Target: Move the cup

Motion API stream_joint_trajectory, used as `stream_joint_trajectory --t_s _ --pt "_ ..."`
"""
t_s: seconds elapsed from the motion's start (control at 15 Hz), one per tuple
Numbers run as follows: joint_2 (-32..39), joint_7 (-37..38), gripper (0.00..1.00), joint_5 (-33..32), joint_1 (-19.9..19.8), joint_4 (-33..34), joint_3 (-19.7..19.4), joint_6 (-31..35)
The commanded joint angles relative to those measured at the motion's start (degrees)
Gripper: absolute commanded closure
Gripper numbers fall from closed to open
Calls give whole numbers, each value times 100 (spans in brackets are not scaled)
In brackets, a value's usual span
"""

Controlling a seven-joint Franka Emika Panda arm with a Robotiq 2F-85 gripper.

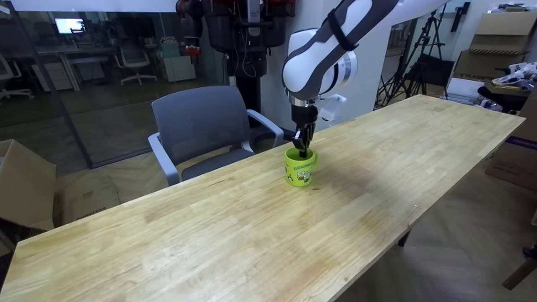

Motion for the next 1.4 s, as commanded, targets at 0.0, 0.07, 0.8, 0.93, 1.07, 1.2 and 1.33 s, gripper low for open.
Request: stream_joint_trajectory --t_s 0.0,0.07,0.8,0.93,1.07,1.2,1.33 --pt "-43 27 97 -17 -27 -26 35 -28" --pt "-59 -3 97 -20 -29 -42 45 -73" --pt "-1410 231 97 -204 123 -2418 -92 79" --pt "-1626 393 97 -214 130 -2857 -140 350" --pt "-1807 523 97 -241 154 -3182 -185 519" --pt "-1958 610 97 -251 166 -3435 -223 628" --pt "-2089 675 97 -243 169 -3625 -244 686"
